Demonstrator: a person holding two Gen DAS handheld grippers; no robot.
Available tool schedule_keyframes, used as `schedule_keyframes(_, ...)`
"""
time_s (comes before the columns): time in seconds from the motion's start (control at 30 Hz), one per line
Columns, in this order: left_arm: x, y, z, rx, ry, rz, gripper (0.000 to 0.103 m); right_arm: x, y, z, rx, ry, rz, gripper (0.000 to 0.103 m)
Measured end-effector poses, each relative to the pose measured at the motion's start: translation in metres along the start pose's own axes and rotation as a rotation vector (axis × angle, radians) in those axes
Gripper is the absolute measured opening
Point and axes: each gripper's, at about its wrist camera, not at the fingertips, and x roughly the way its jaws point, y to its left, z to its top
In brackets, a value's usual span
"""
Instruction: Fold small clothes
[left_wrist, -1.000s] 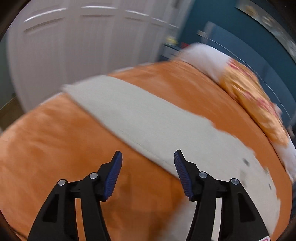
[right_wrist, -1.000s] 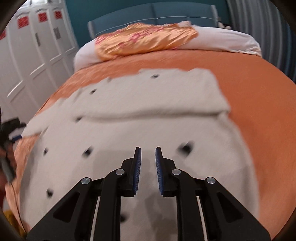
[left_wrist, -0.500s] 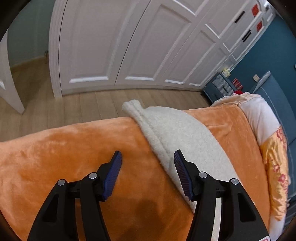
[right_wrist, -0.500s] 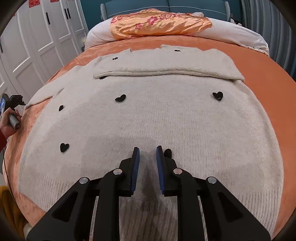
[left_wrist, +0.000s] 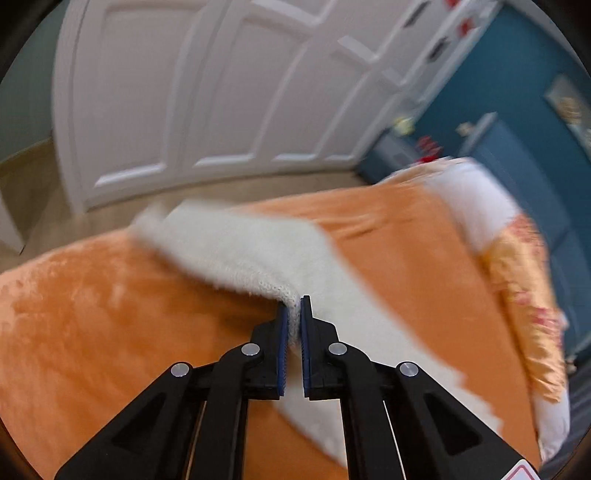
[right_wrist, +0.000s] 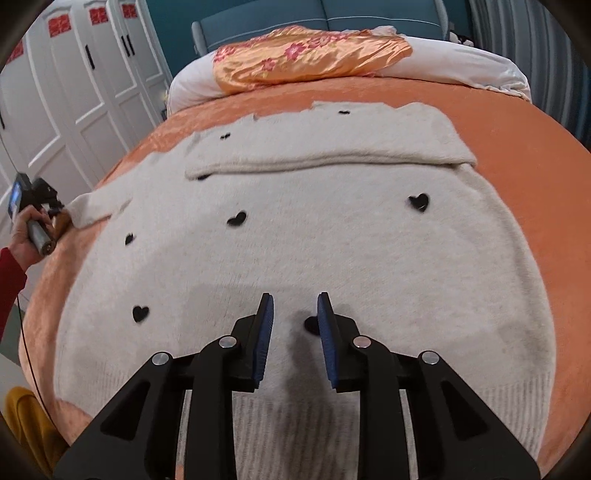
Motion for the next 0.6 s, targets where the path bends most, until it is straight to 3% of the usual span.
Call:
schedule_keyframes(0.07,-0.033,-0.041,-0.011,0.063,-0.041,-0.099,0.003,-0.005,-0.006,0.003,0.019,-0.012,0.016,0.024)
schedule_keyframes(0.17,-0.078,-0.119,-0.059,0.22,-0.052,-0.262,0.003,-0.011,-0.012,0.006,0.03,-0.029,0.017,0.024)
schedule_keyframes(0.23,-0.093,-0.174,-0.117,0.36,0.026,-0.346,0.005,-0.014,-0.016,0.007,0.037,-0.031,0.011,0.026)
schedule_keyframes(0.3,-0.091,-0.211,-0.18,0.484,0.141,-0.36,0.01,-0.017,-0.023,0.007,0.054,-0.032,0.006,0.039)
schedule_keyframes(0.4,-0.083,-0.228,-0.269,0.614,0.297,-0.326,0.016,-0.021,-0.035,0.007,0.063,-0.021,-0.019,0.043)
schedule_keyframes(0.47,-0.084,-0.22,-0.299,0.638,0.339,-0.304,0.024,-0.023,-0.042,0.01,0.047,-0.019,-0.049,0.044)
schedule_keyframes(0.53,-0.091,-0.201,-0.307,0.612,0.334,-0.296,0.037,-0.023,-0.046,0.015,0.024,-0.03,-0.061,0.044)
schedule_keyframes(0.6,-0.094,-0.176,-0.288,0.549,0.296,-0.267,0.046,-0.02,-0.047,0.026,-0.009,-0.046,-0.063,0.045)
